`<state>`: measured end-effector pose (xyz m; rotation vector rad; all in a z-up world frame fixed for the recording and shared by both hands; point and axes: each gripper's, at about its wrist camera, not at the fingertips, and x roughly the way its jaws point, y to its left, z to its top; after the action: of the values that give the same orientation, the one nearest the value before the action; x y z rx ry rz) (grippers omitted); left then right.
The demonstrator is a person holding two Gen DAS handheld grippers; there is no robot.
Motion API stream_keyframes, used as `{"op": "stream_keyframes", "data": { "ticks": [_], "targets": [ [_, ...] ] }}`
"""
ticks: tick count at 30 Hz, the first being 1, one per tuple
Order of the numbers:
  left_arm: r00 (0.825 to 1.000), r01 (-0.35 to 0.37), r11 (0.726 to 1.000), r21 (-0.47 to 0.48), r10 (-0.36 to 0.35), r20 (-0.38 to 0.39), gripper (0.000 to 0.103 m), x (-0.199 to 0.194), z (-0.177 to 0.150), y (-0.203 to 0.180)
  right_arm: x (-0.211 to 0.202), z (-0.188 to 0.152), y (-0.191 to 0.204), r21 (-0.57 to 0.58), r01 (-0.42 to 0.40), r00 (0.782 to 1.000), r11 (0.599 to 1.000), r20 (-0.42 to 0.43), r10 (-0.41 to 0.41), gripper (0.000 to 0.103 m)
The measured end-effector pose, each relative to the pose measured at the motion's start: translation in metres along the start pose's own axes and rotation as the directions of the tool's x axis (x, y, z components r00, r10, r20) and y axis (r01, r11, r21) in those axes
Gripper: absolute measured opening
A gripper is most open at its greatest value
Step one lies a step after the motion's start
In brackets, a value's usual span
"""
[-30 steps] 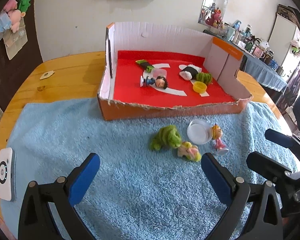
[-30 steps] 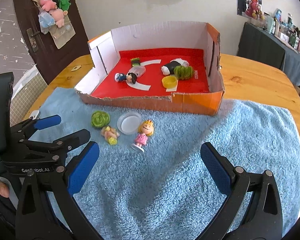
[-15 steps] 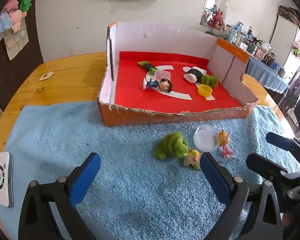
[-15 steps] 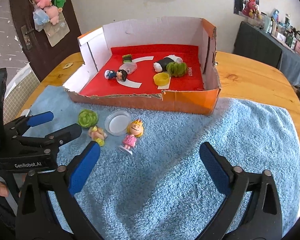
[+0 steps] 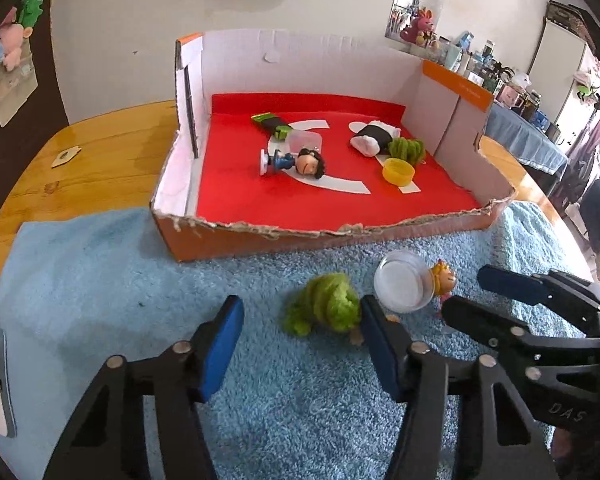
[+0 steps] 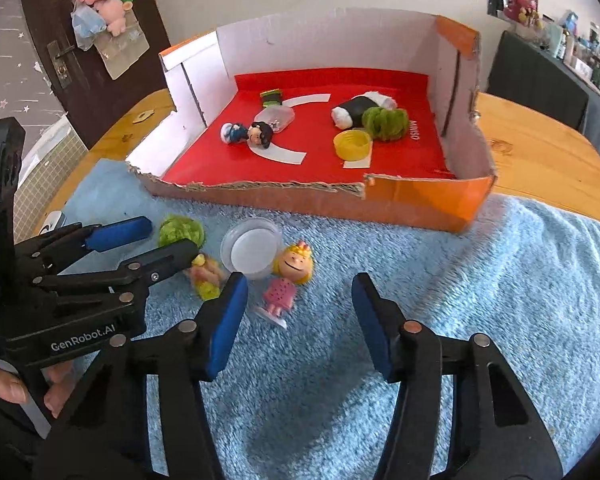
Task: Organize objects
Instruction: 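Grasp the green leafy toy with the left gripper while the right grasps the pink-dress girl figurine, then lift the green toy and girl figurine and carry both over the box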
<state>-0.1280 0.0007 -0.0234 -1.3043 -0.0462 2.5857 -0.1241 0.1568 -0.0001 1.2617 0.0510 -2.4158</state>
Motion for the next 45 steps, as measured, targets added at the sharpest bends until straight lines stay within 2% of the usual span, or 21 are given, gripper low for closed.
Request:
{"op": "stream_keyframes", "data": {
  "ticks": [6, 10, 12, 14, 18, 33, 45],
  "targets": [
    [1.000, 0.018, 1.000, -0.005, -0.018, -0.014, 0.047, 0.006, 0.001, 0.004, 0.011, 0.006, 0.004, -0.010, -0.008, 1.000, 1.000, -0.019, 0.008, 0.034],
    [1.000, 0.018, 1.000, 0.006, -0.018, -0.012, 0.043, 0.007, 0.001, 0.002, 0.018, 0.004, 0.009, -0.034, -0.006, 0.999, 0.999, -0.039, 0.005, 0.025],
    [1.000, 0.026, 1.000, 0.006, -0.026, -0.013, 0.034, 0.008, 0.003, 0.000, 0.020, 0.003, 0.013, -0.050, 0.004, 0.999, 0.999, -0.034, -0.006, 0.022],
    [0.999, 0.032, 0.999, 0.009, -0.032, -0.014, 0.029, 0.009, 0.005, -0.002, 0.019, 0.003, 0.014, -0.050, -0.009, 0.999, 0.999, -0.036, 0.008, 0.021],
    [1.000, 0.025, 1.000, 0.019, -0.025, -0.004, 0.027, 0.008, 0.006, -0.006, 0.014, 0.001, 0.010, -0.038, -0.012, 1.000, 0.999, -0.029, 0.010, 0.021],
    [0.998, 0.055, 0.998, -0.021, -0.055, 0.023, 0.027, -0.018, -0.008, -0.002, -0.019, -0.011, 0.017, -0.025, -0.047, 0.998, 0.999, 0.033, 0.048, 0.021],
    [0.997, 0.060, 0.998, -0.004, -0.059, 0.052, 0.027, -0.039, -0.021, -0.011, -0.041, -0.026, 0.023, -0.026, -0.066, 0.995, 0.997, 0.071, 0.068, 0.021]
  ]
}}
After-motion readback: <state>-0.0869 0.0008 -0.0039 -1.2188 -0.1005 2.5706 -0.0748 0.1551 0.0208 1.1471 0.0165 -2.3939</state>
